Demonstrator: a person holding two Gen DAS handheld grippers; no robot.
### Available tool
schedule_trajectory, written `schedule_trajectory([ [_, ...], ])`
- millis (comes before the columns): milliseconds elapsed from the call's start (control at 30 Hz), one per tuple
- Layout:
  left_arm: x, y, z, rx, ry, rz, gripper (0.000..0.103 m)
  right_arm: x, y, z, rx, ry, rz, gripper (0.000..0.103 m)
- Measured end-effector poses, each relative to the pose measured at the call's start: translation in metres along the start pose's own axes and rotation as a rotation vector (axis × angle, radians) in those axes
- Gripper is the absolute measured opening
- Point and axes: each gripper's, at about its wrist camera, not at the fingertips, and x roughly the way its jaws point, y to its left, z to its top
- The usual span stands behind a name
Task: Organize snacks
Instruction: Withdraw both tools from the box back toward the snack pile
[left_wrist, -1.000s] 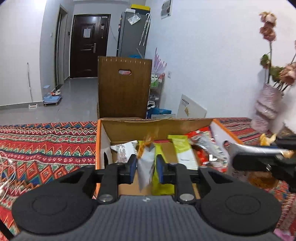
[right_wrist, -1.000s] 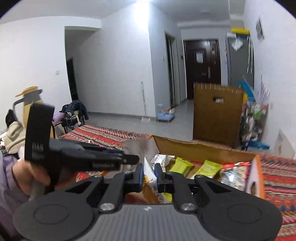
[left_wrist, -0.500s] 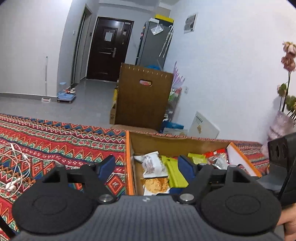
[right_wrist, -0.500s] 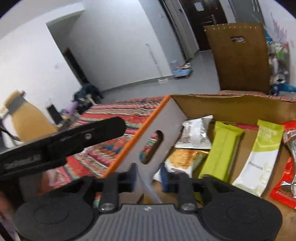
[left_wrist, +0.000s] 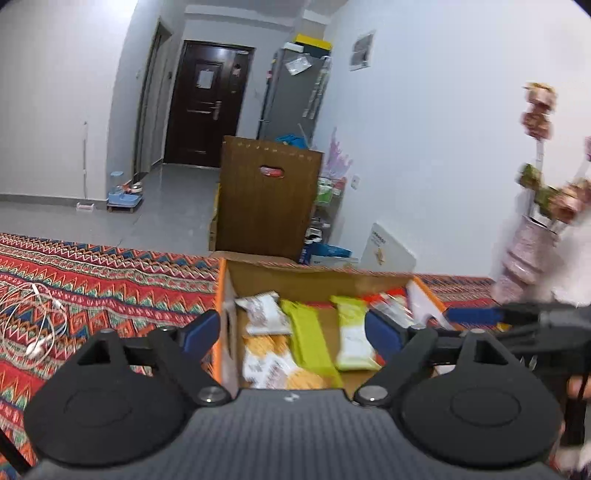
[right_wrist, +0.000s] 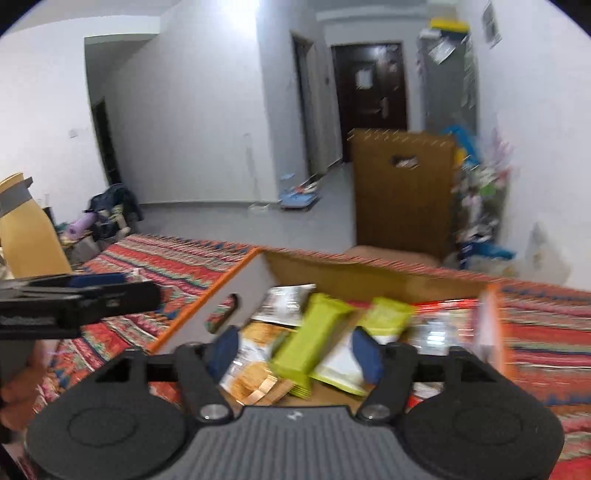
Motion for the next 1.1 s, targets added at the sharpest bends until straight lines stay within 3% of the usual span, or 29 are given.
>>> schedule_trajectory([
  [167, -0.063, -0.025, -0.035, 0.041, -0.004, -0.014, 0.094, -0.082, -0.009, -0.036, -0.038, -0.075, -0.12, 0.088],
  [367, -0.128, -0.051, -0.076, 0.069, -0.02, 0.017, 0.096, -0.156, 0.0, -0.097, -0.063, -0.124, -0.165, 0.089],
  [567, -0.187, -0.074, -0.126, 0.078, -0.03, 0.048, 0.099, -0.217, 0.029, -0.158, -0.101, -0.166, -0.203, 0.097],
  [833, -0.232, -0.087, -0.193, -0.002, 0.046, 0.061, 0.099, -0.259, 0.06, -0.23, -0.105, -0.143, -0.231, 0.099],
  [1100, -0.24, -0.09, -0.244, -0.001, 0.156, 0.107, 0.099, -0.282, 0.067, -0.294, -0.006, -0.062, -0.251, 0.099],
])
